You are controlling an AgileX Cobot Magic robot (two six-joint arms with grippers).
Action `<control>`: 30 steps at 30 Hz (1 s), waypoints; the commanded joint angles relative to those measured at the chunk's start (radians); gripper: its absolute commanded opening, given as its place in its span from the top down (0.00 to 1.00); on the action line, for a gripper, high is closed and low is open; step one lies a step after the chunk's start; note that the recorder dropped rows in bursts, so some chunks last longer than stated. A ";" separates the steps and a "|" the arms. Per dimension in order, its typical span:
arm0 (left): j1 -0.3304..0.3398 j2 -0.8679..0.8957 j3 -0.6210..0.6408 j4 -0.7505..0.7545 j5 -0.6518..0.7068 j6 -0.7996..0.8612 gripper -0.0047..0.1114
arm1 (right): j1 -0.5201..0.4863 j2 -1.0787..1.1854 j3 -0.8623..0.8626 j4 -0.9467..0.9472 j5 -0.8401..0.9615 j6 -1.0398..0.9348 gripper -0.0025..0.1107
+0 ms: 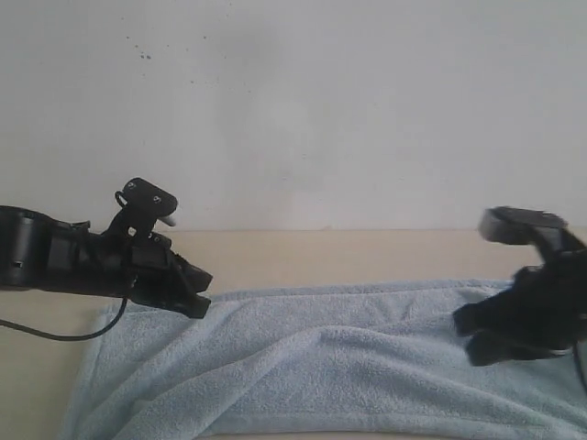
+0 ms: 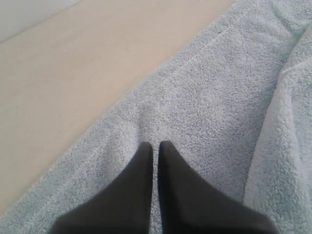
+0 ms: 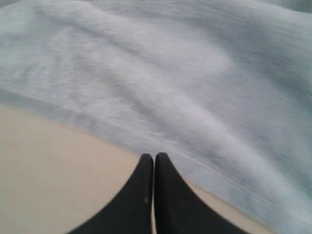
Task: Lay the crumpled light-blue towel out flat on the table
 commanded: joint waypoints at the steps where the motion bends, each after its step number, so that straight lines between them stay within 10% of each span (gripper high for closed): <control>1: 0.002 -0.020 -0.004 -0.007 0.010 -0.022 0.93 | 0.229 0.046 -0.003 0.071 -0.199 -0.046 0.98; 5: 0.002 -0.036 0.002 -0.007 -0.016 -0.041 0.93 | 0.350 0.143 -0.033 0.071 -0.382 0.010 0.98; 30: 0.002 -0.077 0.002 -0.007 -0.060 -0.041 0.93 | 0.387 0.466 -0.284 0.041 -0.068 0.100 0.98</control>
